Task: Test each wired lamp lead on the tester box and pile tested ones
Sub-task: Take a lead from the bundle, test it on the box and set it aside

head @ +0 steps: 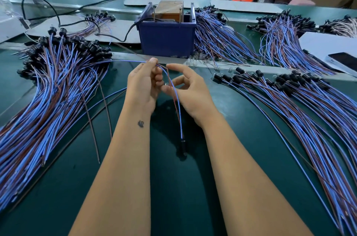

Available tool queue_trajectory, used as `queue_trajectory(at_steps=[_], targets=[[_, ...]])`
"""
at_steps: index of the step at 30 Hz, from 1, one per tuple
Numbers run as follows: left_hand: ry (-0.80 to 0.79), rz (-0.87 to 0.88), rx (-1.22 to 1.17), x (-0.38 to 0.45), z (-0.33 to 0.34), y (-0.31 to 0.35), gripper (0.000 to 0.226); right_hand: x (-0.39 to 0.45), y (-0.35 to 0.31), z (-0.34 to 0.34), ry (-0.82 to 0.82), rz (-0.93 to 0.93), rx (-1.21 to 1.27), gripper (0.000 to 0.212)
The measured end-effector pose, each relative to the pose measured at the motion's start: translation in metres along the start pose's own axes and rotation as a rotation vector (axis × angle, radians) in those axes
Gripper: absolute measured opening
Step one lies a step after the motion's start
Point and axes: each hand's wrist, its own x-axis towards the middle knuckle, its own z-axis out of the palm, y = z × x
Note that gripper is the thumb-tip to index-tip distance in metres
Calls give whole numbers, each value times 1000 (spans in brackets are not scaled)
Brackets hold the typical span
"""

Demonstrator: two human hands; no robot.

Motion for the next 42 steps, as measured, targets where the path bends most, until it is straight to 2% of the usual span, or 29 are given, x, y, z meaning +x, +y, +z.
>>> queue_trajectory(at_steps=[1,5,8,10,14,17,19,22,26,29,35,37,40,42], targets=[[28,3,-7,1,-1,0,22,-1,-1,1,-22,-25,37,44],[74,66,57,2,-4,-1,19,-2,-6,-6,-9,-53,357,20],[29,145,218,-1,-5,-4,16,2,-5,-19,145,8,490,35],[-108,169,318,-6,-3,-3,16,5,-2,-29,282,45,486,40],[-606,77,377,-20,0,-3,19,10,3,-47,458,102,356,37],[-888,-40,490,-28,5,-8,30,10,7,-57,496,114,131,33],[-975,-107,591,-29,7,-11,43,9,9,-62,435,119,-165,29],[-957,-154,672,-28,8,-13,58,3,10,-69,293,132,-545,30],[-893,-155,649,-30,9,-13,45,-4,5,-84,163,164,-849,35],[-848,-161,624,-32,11,-12,46,-9,0,-108,97,241,-1065,33],[-682,-166,613,-33,17,-16,52,-12,-17,-140,0,454,-1366,28],[-622,-172,608,-33,18,-19,51,-11,-24,-138,-1,501,-1443,32],[-576,-183,591,-31,20,-20,51,-8,-30,-120,90,410,-1473,35],[-552,-189,574,-30,20,-20,51,-5,-28,-99,112,292,-1377,37]])
